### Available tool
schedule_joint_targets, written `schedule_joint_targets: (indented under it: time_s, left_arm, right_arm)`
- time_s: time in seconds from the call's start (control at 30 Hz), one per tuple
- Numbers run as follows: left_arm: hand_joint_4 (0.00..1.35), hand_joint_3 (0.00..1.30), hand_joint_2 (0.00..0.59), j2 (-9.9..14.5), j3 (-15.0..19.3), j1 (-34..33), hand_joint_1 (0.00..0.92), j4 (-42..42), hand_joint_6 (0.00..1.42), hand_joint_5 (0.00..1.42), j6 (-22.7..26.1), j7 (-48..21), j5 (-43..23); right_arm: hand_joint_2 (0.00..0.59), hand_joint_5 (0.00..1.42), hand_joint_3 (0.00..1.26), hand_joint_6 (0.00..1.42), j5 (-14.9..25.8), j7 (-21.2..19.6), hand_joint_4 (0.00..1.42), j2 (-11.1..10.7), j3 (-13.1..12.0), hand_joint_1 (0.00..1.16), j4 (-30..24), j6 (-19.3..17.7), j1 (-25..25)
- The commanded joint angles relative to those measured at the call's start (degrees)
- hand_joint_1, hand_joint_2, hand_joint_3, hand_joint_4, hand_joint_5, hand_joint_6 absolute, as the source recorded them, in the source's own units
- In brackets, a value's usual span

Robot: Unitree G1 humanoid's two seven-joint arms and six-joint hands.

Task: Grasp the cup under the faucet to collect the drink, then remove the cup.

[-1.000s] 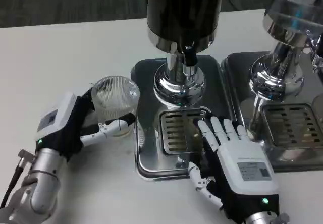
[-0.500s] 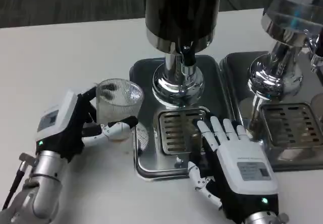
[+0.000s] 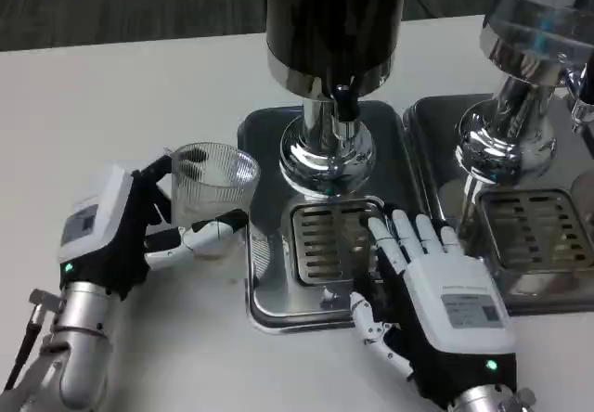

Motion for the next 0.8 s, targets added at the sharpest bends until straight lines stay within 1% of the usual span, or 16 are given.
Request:
schedule_joint_targets:
  time_s: [0.03,0.23,0.37,0.43,0.5,0.57,0.67,0.8]
  left_arm:
    - [0.44,0.40,0.154,0.1,-0.2,-0.2,0.402,0.0,0.89,0.82,-2.4,2.4,0.6]
    - [0.45,0.40,0.155,0.1,-0.4,-0.2,0.399,0.1,0.89,0.82,-4.4,3.5,1.6]
    - [0.45,0.40,0.156,-0.1,-1.2,-0.7,0.398,0.2,0.88,0.82,-5.9,2.6,2.2]
    - [0.45,0.40,0.156,-0.3,-1.6,-1.1,0.398,0.2,0.88,0.82,-6.2,2.7,2.5]
    - [0.45,0.40,0.157,-0.5,-2.2,-1.6,0.398,0.3,0.88,0.82,-6.4,2.6,2.8]
    - [0.45,0.40,0.157,-0.7,-2.7,-2.2,0.397,0.4,0.89,0.82,-6.5,2.5,2.9]
    - [0.45,0.40,0.155,-1.2,-3.5,-3.1,0.395,0.4,0.89,0.82,-6.6,2.7,3.2]
    - [0.44,0.40,0.154,-1.8,-3.9,-4.0,0.392,0.6,0.88,0.82,-6.8,2.9,3.5]
  right_arm:
    - [0.488,0.00,0.10,0.00,0.5,-0.2,0.00,-0.4,-0.3,0.00,0.1,-0.2,-0.3]
    - [0.488,0.00,0.10,0.00,0.5,-0.2,0.00,-0.3,-0.4,0.00,0.1,0.0,-0.2]
    - [0.495,0.00,0.10,0.00,0.4,-0.6,0.00,-0.2,-0.6,0.00,-0.3,0.2,0.2]
    - [0.496,0.00,0.10,0.00,0.5,-0.5,0.00,-0.2,-0.7,0.00,-0.3,0.3,0.3]
    - [0.498,0.00,0.10,0.00,0.1,-0.7,0.00,-0.7,-0.5,0.00,-0.5,-0.3,0.2]
    - [0.499,0.00,0.10,0.00,-0.5,-0.8,0.00,-1.0,-0.6,0.00,-0.9,0.0,0.4]
    - [0.499,0.00,0.10,0.00,-0.1,-0.9,0.00,-0.8,-1.1,0.00,-1.1,0.6,0.9]
    - [0.499,0.00,0.10,0.00,-0.4,-0.8,0.00,-0.4,-0.7,0.00,-1.5,0.9,1.5]
